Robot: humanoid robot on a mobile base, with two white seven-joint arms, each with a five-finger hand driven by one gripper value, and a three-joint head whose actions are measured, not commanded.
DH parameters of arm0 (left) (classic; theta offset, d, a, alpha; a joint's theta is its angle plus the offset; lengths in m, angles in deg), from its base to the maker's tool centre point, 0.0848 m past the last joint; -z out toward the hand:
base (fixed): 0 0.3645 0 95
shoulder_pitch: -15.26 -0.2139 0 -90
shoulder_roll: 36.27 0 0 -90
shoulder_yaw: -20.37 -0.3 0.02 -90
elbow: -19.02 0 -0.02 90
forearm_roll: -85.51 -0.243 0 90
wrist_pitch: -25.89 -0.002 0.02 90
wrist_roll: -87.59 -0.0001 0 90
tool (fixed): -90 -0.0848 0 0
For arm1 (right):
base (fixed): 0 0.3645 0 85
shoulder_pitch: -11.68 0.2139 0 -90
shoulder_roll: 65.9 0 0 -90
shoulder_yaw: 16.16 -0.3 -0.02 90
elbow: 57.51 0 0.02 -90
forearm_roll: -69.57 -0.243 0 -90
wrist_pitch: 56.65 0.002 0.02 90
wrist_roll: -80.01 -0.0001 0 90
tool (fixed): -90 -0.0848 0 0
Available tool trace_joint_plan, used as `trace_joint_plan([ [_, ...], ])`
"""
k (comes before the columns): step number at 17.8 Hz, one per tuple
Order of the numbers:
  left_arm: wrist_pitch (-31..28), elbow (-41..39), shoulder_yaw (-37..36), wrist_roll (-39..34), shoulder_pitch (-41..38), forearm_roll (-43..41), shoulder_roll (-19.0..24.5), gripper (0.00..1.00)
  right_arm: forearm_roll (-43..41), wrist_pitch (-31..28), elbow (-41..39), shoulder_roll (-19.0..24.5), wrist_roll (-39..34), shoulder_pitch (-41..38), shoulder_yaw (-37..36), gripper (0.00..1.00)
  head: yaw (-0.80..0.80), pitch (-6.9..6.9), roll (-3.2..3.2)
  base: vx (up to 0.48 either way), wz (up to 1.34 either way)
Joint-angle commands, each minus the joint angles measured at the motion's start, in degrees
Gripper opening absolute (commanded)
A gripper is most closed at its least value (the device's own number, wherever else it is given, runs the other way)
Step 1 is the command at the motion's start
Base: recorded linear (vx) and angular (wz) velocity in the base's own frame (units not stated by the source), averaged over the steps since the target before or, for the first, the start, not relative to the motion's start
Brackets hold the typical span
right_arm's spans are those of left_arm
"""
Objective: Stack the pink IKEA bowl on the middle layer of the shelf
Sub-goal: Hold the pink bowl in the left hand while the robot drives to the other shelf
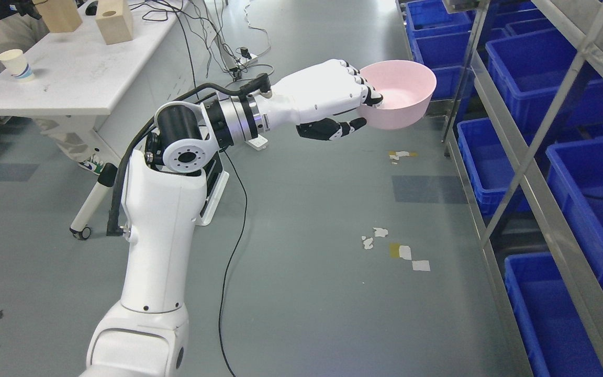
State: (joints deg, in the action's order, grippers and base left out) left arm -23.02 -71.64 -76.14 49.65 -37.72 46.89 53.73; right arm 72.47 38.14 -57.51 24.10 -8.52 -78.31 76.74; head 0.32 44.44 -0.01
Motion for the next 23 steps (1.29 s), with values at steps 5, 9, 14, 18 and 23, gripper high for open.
trace_joint_plan([
  [5,-0.1,-0.1,0.0,0.0,0.0,-0.1,1.0,0.03,0.0,0.0,-1.0,-1.0,0.0,-1.2,0.0,1.0,0.0,0.0,0.0,0.23,0.14],
  [9,-0.4,-0.1,0.0,0.0,0.0,0.0,1.0,0.03,0.0,0.0,-1.0,-1.0,0.0,-1.2,0.0,1.0,0.0,0.0,0.0,0.245,-0.05],
  [14,-0.4,-0.1,0.0,0.0,0.1,0.0,1.0,0.03,0.0,0.0,-1.0,-1.0,0.0,-1.2,0.0,1.0,0.0,0.0,0.0,0.24,-0.12],
  [18,-0.3,-0.1,0.0,0.0,0.3,0.0,1.0,0.03,0.0,0.0,-1.0,-1.0,0.0,-1.2,0.0,1.0,0.0,0.0,0.0,0.242,-0.06],
  [23,-0.4,-0.1,0.0,-0.1,0.3,0.0,1.0,0.03,0.0,0.0,-1.0,-1.0,0.0,-1.2,0.0,1.0,0.0,0.0,0.0,0.255,0.01],
])
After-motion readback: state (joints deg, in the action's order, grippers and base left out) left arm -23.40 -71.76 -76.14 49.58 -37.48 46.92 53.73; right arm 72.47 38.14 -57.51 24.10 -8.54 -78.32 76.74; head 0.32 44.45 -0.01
